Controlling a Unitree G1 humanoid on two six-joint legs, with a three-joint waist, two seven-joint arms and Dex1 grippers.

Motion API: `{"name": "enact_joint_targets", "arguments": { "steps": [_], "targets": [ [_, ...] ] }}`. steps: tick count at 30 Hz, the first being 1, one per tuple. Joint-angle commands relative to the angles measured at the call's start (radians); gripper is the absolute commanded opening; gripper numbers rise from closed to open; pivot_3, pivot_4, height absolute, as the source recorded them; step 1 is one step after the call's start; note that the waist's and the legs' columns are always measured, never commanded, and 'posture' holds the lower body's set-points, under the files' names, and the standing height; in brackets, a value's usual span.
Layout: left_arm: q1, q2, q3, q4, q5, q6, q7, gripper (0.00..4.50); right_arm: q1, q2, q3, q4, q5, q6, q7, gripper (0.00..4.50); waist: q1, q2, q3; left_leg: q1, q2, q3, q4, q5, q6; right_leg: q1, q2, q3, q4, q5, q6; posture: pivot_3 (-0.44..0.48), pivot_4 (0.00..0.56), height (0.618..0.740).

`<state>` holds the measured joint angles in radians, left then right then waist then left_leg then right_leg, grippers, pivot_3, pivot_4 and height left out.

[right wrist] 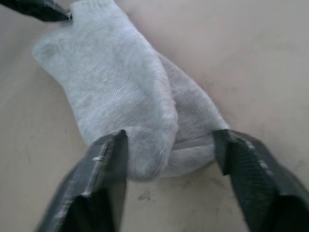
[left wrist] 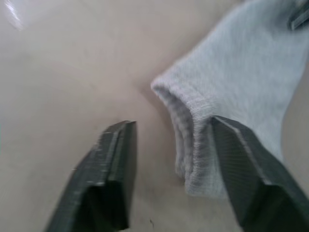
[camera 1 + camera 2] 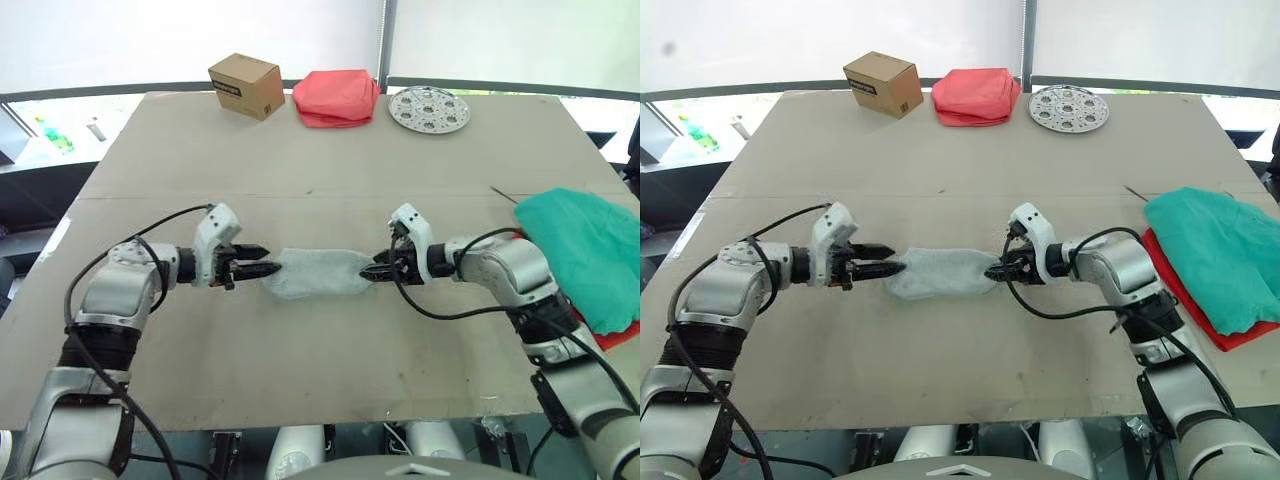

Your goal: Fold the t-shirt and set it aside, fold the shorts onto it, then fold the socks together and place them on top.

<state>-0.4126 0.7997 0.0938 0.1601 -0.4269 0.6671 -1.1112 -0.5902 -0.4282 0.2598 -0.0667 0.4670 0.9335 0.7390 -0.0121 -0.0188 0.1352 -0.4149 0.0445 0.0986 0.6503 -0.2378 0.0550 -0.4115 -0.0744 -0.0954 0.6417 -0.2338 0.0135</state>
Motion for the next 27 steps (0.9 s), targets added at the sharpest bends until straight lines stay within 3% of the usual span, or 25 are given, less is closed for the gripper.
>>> {"name": "enact_joint_targets", "arguments": {
  "steps": [1, 3, 6, 8, 11, 15, 21, 27],
  "targets": [
    [0.075, 0.004, 0.157, -0.115, -0.143, 0.175, 0.055, 3.69, 0.103, -0.044, -0.081, -0.198, -0.016, -0.207, 0.041, 3.33, -0.001, 0.0, 0.0, 0.0, 0.0, 0.0, 0.0, 0.0, 0.0, 0.0, 0.0, 0.0, 0.0, 0.0, 0.0, 0.0, 0.15, 0.74],
    [0.128, -0.04, 0.228, -0.172, -0.2, 0.258, 0.137, 3.69, 0.177, -0.06, -0.111, -0.26, -0.036, -0.312, 0.042, 3.33, -0.003, 0.0, 0.0, 0.001, 0.0, 0.0, -0.001, 0.0, 0.0, 0.001, 0.0, 0.001, 0.0, -0.001, 0.001, 0.0, 0.15, 0.74],
    [0.18, -0.136, 0.28, -0.251, -0.201, 0.298, 0.313, 3.77, 0.262, -0.109, -0.123, -0.307, -0.037, -0.388, 0.1, 4.05, 0.001, 0.0, 0.0, 0.002, 0.001, 0.0, -0.001, 0.0, -0.001, 0.001, 0.0, 0.001, 0.0, -0.002, 0.004, 0.0, 0.15, 0.74],
    [0.217, -0.2, 0.279, -0.311, -0.177, 0.286, 0.408, 3.77, 0.301, -0.124, -0.133, -0.322, -0.044, -0.431, 0.109, 4.47, 0.005, -0.001, -0.001, 0.002, 0.001, -0.001, 0.0, 0.0, -0.001, 0.002, 0.0, 0.0, 0.0, -0.002, 0.004, 0.0, 0.15, 0.74],
    [0.285, -0.274, 0.208, -0.399, -0.094, 0.18, 0.508, 3.77, 0.331, -0.127, -0.142, -0.31, -0.085, -0.498, 0.083, 4.47, 0.005, -0.002, -0.001, 0.002, 0.0, 0.0, 0.001, 0.0, -0.001, 0.003, -0.001, 0.001, 0.0, -0.001, 0.002, 0.0, 0.15, 0.74],
    [0.365, -0.265, 0.052, -0.42, 0.072, -0.036, 0.51, 3.77, 0.34, -0.089, -0.137, -0.301, -0.117, -0.529, 0.03, 4.47, 0.009, -0.001, -0.002, 0.004, -0.001, 0.0, 0.001, 0.0, -0.001, 0.003, -0.003, 0.001, 0.0, -0.001, 0.001, 0.0, 0.15, 0.74],
    [0.417, -0.261, -0.062, -0.387, 0.159, -0.166, 0.481, 3.77, 0.347, -0.059, -0.104, -0.35, -0.12, -0.505, 0.004, 4.47, 0.027, 0.001, -0.002, 0.004, -0.001, 0.0, -0.001, 0.0, 0.0, 0.002, -0.005, 0.0, -0.001, -0.002, -0.004, 0.0, 0.15, 0.74],
    [0.386, -0.281, -0.142, -0.29, 0.242, -0.285, 0.489, 3.77, 0.364, -0.118, -0.104, -0.436, -0.076, -0.44, 0.054, 4.47, 0.03, 0.007, -0.007, 0.004, -0.004, 0.0, -0.001, -0.003, 0.004, 0.002, -0.009, -0.001, -0.001, -0.003, -0.004, 0.0, 0.15, 0.74]
  ]
}}
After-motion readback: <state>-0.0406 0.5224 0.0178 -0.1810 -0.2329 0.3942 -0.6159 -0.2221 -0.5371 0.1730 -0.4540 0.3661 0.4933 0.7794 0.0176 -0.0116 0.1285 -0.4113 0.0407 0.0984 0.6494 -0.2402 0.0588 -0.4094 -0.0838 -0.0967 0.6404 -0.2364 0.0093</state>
